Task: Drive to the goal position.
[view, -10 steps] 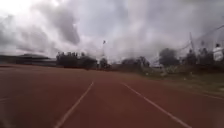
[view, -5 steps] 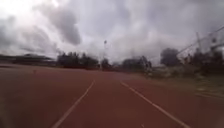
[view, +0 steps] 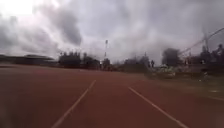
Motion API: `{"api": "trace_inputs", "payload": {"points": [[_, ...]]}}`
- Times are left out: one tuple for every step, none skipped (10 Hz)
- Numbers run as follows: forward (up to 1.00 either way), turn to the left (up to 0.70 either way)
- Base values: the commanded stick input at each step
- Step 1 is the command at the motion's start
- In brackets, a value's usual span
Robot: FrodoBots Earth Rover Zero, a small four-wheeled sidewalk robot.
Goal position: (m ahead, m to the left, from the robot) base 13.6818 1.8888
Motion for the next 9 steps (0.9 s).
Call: {"api": "trace_inputs", "payload": {"points": [[0.85,0.0],[0.85,0.0],[0.85,0.0],[0.85,0.0],[0.85,0.0],[0.85,0.0],[0.85,0.0],[0.85,0.0],[0.85,0.0]]}}
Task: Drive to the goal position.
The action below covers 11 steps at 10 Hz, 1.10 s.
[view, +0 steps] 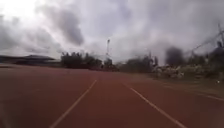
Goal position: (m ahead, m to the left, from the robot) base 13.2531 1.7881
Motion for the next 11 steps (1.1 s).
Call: {"api": "trace_inputs", "payload": {"points": [[0.85,0.0],[0.85,0.0],[0.85,0.0],[0.85,0.0],[0.85,0.0],[0.85,0.0],[0.85,0.0],[0.85,0.0],[0.85,0.0],[0.85,0.0],[0.85,0.0]]}}
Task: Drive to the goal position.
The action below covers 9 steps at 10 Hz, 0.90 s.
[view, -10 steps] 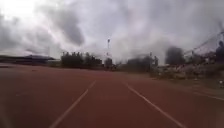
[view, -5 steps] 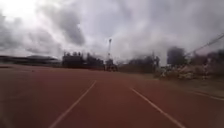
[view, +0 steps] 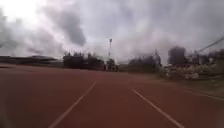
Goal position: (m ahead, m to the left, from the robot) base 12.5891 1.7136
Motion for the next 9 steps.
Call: {"api": "trace_inputs", "payload": {"points": [[0.85,0.0],[0.85,0.0],[0.85,0.0],[0.85,0.0],[0.85,0.0],[0.85,0.0],[0.85,0.0],[0.85,0.0],[0.85,0.0]]}}
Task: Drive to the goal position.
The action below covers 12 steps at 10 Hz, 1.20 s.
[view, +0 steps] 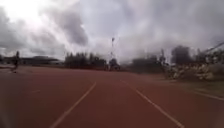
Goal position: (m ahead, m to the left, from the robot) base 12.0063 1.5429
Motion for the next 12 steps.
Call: {"api": "trace_inputs", "payload": {"points": [[0.85,0.0],[0.85,0.0],[0.85,0.0],[0.85,0.0],[0.85,0.0],[0.85,0.0],[0.85,0.0],[0.85,0.0],[0.85,0.0],[0.85,0.0],[0.85,0.0],[0.85,0.0]]}}
